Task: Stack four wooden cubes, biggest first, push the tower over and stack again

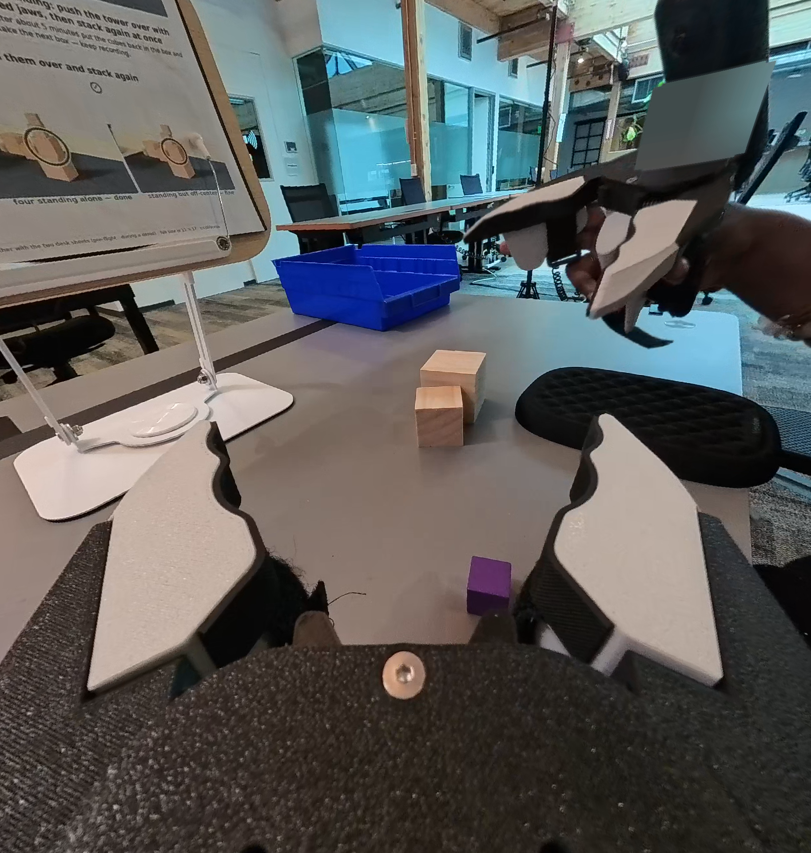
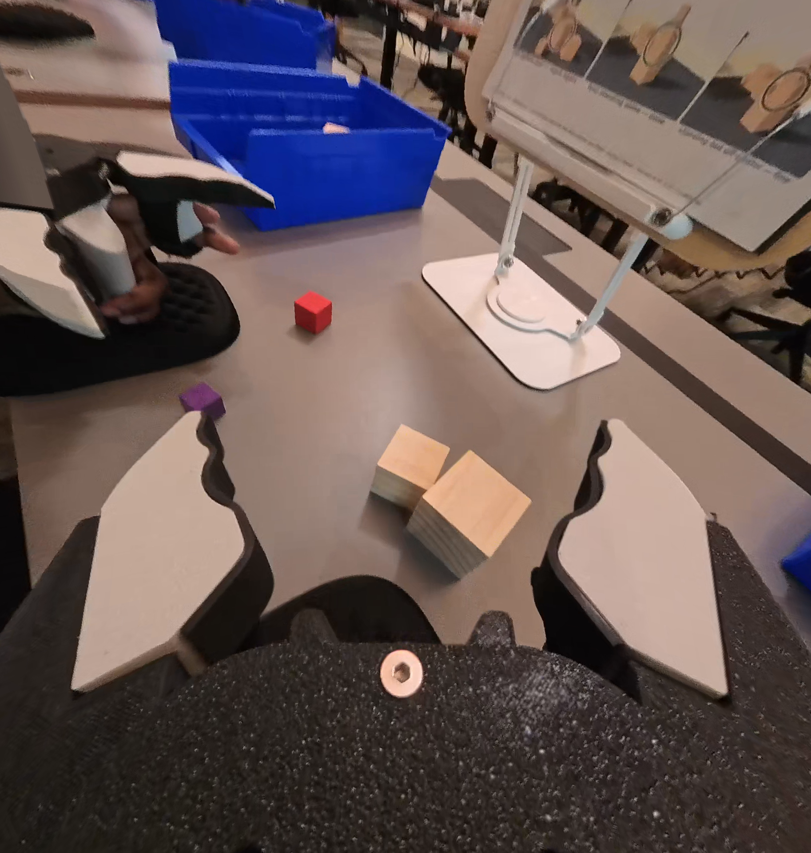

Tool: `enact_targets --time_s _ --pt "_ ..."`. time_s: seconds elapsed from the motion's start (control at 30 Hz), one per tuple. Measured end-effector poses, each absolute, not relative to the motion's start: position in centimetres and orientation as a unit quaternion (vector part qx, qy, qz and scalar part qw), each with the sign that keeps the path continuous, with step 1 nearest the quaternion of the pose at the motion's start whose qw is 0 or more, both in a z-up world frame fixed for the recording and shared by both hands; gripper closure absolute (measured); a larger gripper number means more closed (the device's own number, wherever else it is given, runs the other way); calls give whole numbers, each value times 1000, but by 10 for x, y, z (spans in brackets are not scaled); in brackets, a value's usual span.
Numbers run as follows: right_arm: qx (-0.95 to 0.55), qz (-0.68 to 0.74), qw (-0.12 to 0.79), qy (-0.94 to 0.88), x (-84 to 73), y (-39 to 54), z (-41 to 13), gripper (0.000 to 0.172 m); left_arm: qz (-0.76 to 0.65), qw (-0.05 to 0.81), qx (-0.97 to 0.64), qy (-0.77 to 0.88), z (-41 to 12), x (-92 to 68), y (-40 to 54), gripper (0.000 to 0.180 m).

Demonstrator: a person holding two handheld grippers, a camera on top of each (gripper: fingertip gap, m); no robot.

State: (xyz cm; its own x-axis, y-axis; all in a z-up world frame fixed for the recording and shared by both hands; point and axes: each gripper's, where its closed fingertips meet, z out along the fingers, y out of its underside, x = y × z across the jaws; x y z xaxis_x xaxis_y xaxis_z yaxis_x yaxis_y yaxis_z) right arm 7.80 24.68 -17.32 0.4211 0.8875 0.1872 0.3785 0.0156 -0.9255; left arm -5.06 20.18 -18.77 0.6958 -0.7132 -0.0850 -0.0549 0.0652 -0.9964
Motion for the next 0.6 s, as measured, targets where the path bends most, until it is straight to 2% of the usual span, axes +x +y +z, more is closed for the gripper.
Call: enact_targets --time_s 0.1,0.27,0.37,0.5,0.6 --pt "-671 216 489 -515 83 249 -186 28 -247 665 -637 302 -188 -50 202 40" --pt "-644 158 376 -647 89 258 -207 60 -246 665 -637 304 -188 -50 201 40" --pt "-623 111 276 -723 97 269 -224 71 -249 664 -636 305 -188 -49 201 39" --pt "-595 67 194 -777 100 287 -246 75 -263 654 -633 319 -190 -46 197 38" --pt "-584 42 142 -798 104 292 -260 77 -308 614 -612 391 -196 -30 178 36"
